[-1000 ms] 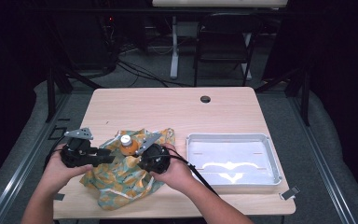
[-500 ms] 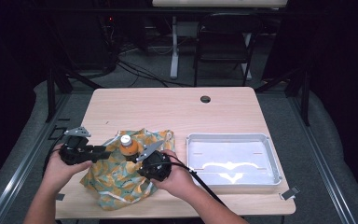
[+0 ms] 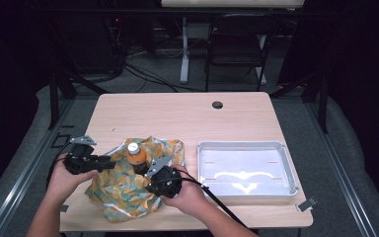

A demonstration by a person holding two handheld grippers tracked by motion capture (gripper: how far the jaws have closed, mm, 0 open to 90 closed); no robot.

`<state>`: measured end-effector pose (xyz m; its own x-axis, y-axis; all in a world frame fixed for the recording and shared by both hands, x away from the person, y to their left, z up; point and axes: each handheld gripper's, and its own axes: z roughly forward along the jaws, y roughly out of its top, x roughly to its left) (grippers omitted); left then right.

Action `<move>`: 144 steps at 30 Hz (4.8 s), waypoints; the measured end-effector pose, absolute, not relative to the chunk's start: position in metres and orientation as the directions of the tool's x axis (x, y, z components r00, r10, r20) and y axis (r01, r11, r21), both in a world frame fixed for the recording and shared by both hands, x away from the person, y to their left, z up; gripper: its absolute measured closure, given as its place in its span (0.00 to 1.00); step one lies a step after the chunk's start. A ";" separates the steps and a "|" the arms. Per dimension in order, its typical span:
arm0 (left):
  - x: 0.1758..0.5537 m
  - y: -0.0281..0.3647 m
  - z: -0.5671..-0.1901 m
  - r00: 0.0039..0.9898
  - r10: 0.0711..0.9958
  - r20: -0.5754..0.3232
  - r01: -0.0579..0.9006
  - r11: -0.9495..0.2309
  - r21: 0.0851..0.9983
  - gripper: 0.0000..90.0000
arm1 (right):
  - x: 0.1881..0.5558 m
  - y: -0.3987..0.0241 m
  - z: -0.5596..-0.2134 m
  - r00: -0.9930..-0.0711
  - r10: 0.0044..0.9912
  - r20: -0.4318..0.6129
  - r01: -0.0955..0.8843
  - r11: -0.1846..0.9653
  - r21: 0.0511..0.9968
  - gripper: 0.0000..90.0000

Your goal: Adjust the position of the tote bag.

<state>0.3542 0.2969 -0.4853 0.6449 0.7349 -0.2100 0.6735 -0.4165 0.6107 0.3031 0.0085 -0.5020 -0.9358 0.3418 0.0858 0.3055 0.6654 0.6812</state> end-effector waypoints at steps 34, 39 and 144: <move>0.360 0.312 -0.498 0.572 0.789 -0.223 0.723 -0.358 0.590 0.68 | 0.291 -0.007 -0.550 -0.912 0.375 0.169 0.394 0.682 0.616 1.00; 0.361 0.314 -0.499 0.566 0.793 -0.226 0.726 -0.349 0.592 0.68 | 0.292 -0.009 -0.550 -0.909 0.381 0.171 0.400 0.679 0.616 1.00; 0.368 0.342 -0.516 0.446 0.861 -0.244 0.758 -0.219 0.615 1.00 | 0.359 -0.024 -0.527 -0.718 0.696 0.024 0.556 0.552 0.621 1.00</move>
